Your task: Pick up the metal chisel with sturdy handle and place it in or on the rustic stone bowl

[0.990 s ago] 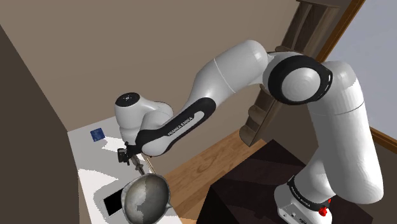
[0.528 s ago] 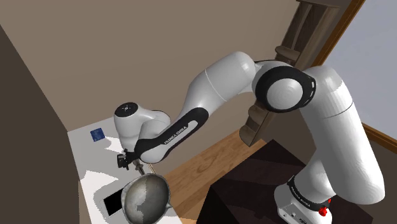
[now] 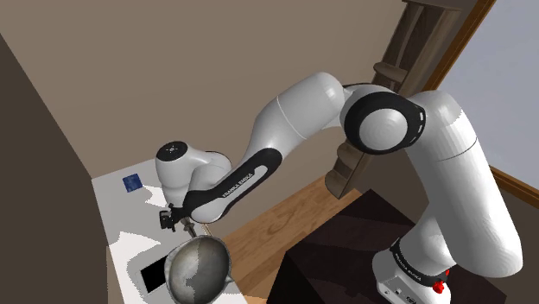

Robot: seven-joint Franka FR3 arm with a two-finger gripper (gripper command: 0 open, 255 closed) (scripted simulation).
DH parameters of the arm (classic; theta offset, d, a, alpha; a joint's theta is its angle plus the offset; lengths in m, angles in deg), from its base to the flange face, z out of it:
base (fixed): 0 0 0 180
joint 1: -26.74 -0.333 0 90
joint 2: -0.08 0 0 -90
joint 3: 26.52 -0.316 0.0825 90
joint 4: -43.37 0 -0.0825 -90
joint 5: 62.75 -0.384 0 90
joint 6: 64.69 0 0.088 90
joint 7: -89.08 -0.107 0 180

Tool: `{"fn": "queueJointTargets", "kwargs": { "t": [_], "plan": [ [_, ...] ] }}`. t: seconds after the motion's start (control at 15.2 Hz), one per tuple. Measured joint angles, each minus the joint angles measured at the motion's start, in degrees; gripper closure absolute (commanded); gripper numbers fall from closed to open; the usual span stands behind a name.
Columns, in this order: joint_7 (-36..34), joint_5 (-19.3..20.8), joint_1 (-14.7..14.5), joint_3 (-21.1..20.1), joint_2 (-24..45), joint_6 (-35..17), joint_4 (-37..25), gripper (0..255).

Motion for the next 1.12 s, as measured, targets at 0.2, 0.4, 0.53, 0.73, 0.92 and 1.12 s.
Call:
{"fn": "queueJointTargets", "kwargs": {
  "t": [0.2, 0.4, 0.53, 0.73, 0.92, 1.12],
  "plan": [
    [0.0, 0.0, 0.0, 0.0, 0.0, 0.0, 0.0, 255],
    [0.0, 0.0, 0.0, 0.0, 0.0, 0.0, 0.0, 255],
    [0.0, 0.0, 0.0, 0.0, 0.0, 0.0, 0.0, 255],
    [0.0, -0.1, 0.1, -0.1, -0.3, 0.2, 0.1, 255],
    [0.3, -0.6, 0.4, -0.6, -1.8, 1.3, 0.5, 255],
    [0.6, -1.1, 0.8, -1.2, -3.4, 2.5, 0.9, 255]
  ]
}}
